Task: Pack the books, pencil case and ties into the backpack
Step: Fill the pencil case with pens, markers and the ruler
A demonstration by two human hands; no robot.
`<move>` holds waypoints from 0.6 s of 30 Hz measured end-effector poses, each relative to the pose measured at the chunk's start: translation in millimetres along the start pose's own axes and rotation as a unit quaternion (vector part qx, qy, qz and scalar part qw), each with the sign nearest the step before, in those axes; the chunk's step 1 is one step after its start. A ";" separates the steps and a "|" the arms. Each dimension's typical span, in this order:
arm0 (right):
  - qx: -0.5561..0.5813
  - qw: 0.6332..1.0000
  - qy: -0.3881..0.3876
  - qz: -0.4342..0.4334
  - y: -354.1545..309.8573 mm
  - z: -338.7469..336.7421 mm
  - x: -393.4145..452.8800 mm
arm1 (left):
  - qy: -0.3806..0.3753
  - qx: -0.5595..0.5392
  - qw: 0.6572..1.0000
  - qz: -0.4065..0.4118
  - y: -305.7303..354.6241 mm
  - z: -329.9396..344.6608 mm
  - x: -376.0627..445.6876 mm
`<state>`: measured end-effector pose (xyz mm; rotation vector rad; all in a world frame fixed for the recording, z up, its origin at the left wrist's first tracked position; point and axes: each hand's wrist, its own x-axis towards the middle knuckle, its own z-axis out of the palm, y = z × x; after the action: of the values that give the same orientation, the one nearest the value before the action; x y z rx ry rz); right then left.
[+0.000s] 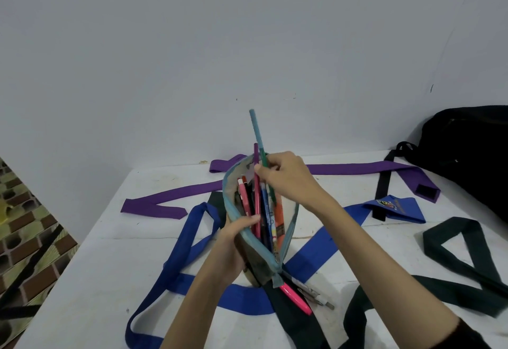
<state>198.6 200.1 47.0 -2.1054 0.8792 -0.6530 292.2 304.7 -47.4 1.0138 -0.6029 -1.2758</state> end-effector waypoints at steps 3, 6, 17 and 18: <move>0.082 0.996 0.015 0.010 -4.2 -0.7 7.6 | -0.016 0.007 1.000 -0.026 -2.9 -0.4 -1.0; 0.086 0.996 0.023 0.019 -4.9 4.5 11.4 | -0.018 -0.006 1.000 -0.019 -2.8 2.7 -0.4; 0.072 0.992 0.100 0.012 -1.7 10.4 22.1 | -0.031 -0.038 0.999 -0.017 0.4 6.5 -1.4; 0.087 0.991 0.097 0.018 -1.5 9.3 21.5 | -0.031 -0.039 0.999 -0.017 0.8 6.6 -1.8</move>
<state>219.1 188.6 46.1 -1.8904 0.9274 -0.8935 286.6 304.5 -43.4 0.9252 -0.5808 -1.3548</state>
